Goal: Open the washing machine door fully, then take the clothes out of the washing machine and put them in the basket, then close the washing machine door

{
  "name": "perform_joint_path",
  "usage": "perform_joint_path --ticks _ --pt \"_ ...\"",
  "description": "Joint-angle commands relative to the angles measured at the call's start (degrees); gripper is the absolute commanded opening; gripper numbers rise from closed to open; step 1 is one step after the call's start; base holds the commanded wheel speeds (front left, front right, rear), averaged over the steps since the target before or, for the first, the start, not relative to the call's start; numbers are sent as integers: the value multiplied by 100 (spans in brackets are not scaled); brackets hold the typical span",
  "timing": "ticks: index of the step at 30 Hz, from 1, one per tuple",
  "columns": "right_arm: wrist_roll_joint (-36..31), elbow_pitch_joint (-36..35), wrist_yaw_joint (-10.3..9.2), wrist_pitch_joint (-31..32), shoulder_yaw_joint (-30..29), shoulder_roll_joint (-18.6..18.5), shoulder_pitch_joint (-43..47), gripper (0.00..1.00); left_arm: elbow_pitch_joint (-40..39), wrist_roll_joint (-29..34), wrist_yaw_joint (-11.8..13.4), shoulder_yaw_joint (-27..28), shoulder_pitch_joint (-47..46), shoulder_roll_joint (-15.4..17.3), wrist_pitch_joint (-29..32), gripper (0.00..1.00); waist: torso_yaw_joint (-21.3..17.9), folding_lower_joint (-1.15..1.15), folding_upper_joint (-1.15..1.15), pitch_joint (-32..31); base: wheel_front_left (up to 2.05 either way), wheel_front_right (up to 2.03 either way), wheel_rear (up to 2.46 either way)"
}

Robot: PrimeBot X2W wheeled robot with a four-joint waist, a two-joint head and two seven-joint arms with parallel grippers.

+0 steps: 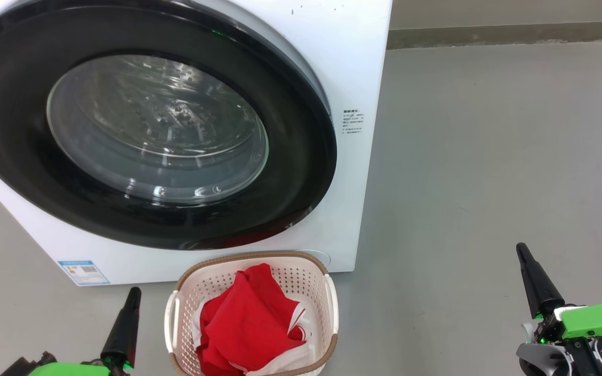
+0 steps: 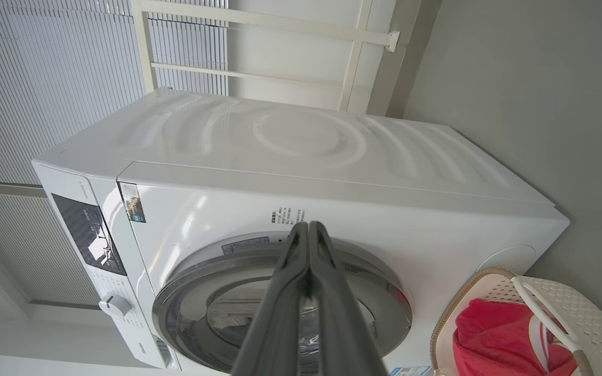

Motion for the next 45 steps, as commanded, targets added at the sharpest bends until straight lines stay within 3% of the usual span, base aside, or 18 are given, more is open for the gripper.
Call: perform_joint_path --ticks 1,45 --pt "16 -170 -2 31 101 -60 -236 0 -119 -36 -40 207 -237 104 48 0 0 0 0 0 0 0 0" --pt "-23 -167 -2 69 54 -27 -240 0 -119 -39 -40 203 -236 104 45 0 0 0 0 0 0 0 0"
